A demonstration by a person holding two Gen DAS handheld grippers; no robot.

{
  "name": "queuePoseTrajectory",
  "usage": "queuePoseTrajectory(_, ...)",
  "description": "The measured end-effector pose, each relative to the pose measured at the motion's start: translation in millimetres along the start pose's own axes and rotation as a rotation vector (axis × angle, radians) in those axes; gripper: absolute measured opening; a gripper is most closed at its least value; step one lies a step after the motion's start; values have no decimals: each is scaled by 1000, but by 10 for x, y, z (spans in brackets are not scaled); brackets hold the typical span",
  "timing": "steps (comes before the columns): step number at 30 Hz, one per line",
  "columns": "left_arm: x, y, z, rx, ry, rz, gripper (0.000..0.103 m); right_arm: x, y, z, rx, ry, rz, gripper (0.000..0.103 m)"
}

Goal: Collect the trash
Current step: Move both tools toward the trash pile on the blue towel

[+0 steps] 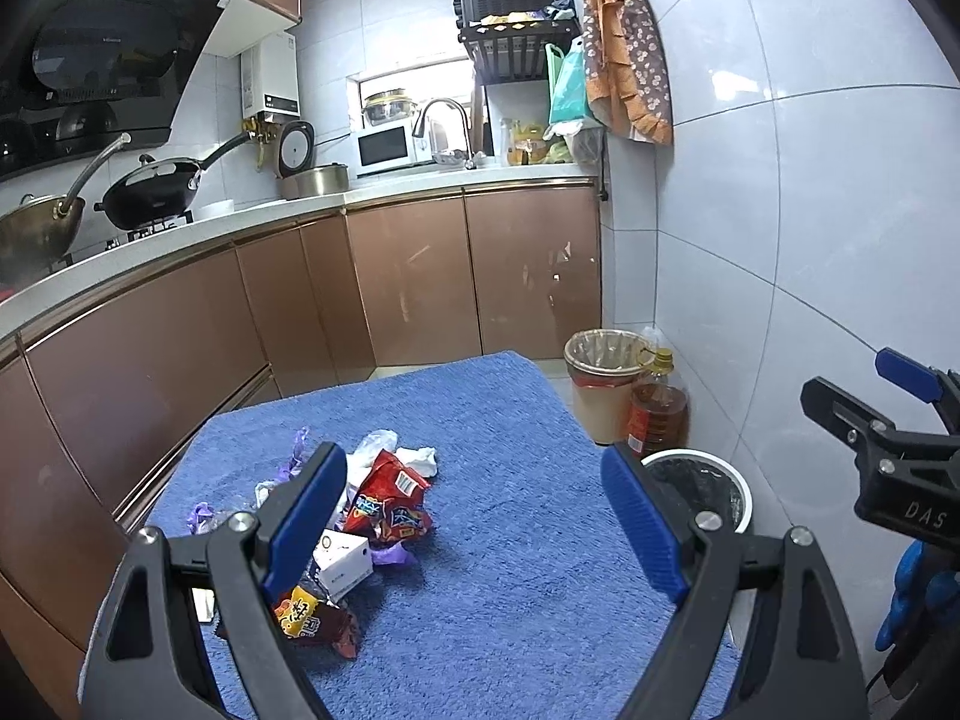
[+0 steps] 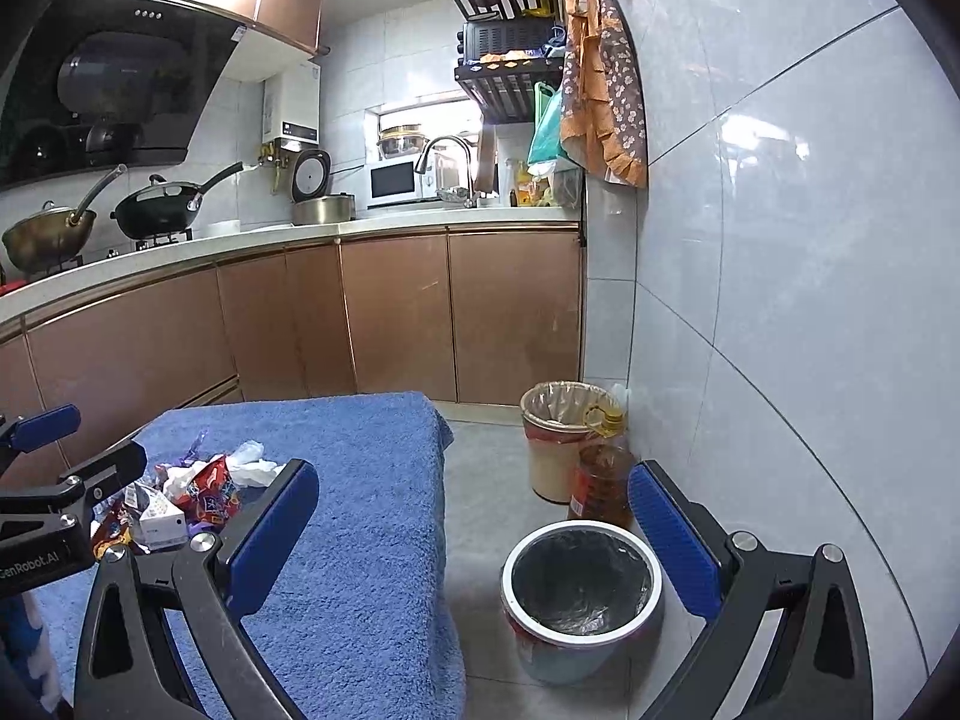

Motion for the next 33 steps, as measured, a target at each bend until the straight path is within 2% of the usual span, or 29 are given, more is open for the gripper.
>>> queuePoseTrajectory(3, -34, 24, 25, -22, -11, 44, 86, 2, 24, 3, 5, 1, 8, 103)
queuePoseTrajectory(6, -22, 52, 34, -26, 9, 23, 86, 14, 42, -12, -7, -3, 13, 103)
queuePoseTrajectory(9, -11, 67, 20, -59, -14, -11, 86, 32, 55, -6, -8, 5, 21, 103)
queuePoseTrajectory(17, -47, 105, 87, -129, -58, -16, 86, 72, 55, 16, -29, 2, 41, 103)
queuePoseTrajectory(25, -122, 176, 306, -129, -80, -10, 86, 90, 153, 278, -17, -52, 66, 103)
queuePoseTrajectory(33, -341, 243, 593, -93, -92, 14, 86, 33, 366, 610, 73, -77, 127, 103)
Point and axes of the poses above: each gripper's, at about its wrist camera, not at the fingertips, and y roughly the way its jaws point, z to its left, x to its top, the point moved 10 cm from there along y, roughly the way its jaws point, and after that the axes turned 2 degrees about -x, right-handed, at the moved point
